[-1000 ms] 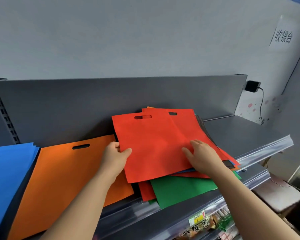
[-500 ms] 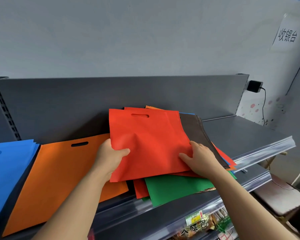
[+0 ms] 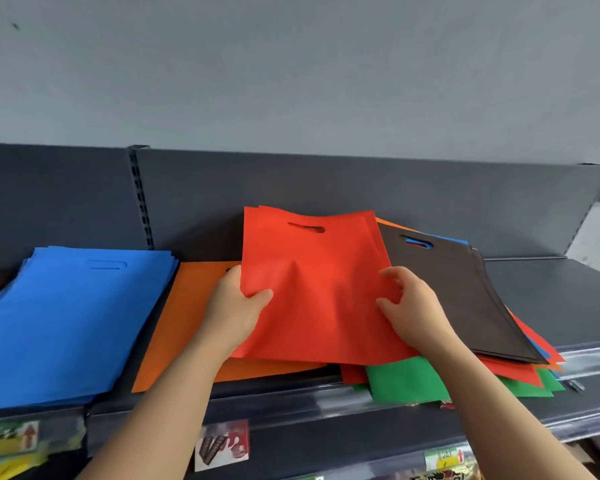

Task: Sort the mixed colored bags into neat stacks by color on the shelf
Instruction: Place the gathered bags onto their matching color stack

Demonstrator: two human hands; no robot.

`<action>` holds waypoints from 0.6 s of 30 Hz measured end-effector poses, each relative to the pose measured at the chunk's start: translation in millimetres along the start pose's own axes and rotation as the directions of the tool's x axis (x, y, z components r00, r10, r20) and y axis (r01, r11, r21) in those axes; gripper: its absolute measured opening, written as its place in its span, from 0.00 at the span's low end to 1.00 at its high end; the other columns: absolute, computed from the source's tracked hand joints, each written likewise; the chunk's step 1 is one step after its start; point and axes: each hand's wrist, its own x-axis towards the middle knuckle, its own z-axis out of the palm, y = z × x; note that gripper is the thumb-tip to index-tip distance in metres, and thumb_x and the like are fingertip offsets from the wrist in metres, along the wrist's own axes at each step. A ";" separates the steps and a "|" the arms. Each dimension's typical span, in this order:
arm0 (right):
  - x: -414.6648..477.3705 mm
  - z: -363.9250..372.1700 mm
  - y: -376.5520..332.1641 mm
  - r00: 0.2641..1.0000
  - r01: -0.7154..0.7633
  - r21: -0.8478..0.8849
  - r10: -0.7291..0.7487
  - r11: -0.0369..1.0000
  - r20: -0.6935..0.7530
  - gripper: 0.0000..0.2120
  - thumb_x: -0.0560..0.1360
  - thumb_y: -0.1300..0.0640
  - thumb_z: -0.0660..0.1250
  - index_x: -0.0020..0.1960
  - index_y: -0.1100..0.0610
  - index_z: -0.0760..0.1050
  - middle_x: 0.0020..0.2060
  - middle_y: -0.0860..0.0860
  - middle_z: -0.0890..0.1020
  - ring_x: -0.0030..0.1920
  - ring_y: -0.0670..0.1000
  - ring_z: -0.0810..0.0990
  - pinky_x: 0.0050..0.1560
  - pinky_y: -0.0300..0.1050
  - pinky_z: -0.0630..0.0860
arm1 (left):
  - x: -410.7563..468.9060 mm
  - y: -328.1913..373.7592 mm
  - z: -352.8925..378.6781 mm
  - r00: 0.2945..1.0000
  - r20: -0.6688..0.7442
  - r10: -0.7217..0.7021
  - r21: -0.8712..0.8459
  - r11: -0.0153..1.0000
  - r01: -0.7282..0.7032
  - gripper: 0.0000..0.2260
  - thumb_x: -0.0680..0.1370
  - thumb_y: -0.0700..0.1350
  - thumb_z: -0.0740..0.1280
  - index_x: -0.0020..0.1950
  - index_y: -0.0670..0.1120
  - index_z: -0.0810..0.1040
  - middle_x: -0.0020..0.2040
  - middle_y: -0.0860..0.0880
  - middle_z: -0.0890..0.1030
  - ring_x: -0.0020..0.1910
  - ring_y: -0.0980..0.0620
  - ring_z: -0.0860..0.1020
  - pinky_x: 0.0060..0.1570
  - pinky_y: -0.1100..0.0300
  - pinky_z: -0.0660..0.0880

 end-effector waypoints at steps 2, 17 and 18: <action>-4.5 9.5 -20.0 0.998 0.061 0.007 -0.061 0.998 -0.003 0.21 0.72 0.64 0.67 0.63 0.53 0.73 0.57 0.52 0.78 0.59 0.52 0.74 0.51 0.37 0.65 | -6.1 -4.3 -22.4 0.999 -0.051 -0.004 0.018 1.000 0.005 0.12 0.76 0.44 0.69 0.59 0.52 0.75 0.52 0.55 0.80 0.51 0.54 0.78 0.51 0.55 0.75; -78.8 142.3 -231.4 0.935 0.328 0.144 -0.343 0.933 0.091 0.17 0.73 0.65 0.66 0.60 0.54 0.75 0.57 0.52 0.78 0.56 0.52 0.76 0.50 0.38 0.65 | -80.8 -64.9 -278.3 0.924 -0.374 -0.081 0.197 0.967 0.164 0.05 0.75 0.44 0.67 0.50 0.50 0.76 0.46 0.51 0.80 0.45 0.52 0.79 0.44 0.55 0.74; -86.3 154.4 -248.0 0.929 0.335 0.159 -0.354 0.929 0.113 0.17 0.73 0.65 0.66 0.61 0.54 0.74 0.57 0.52 0.78 0.55 0.52 0.76 0.49 0.38 0.65 | -87.8 -68.4 -298.9 0.918 -0.387 -0.086 0.208 0.962 0.178 0.05 0.75 0.44 0.68 0.49 0.49 0.76 0.45 0.51 0.80 0.45 0.52 0.79 0.44 0.55 0.74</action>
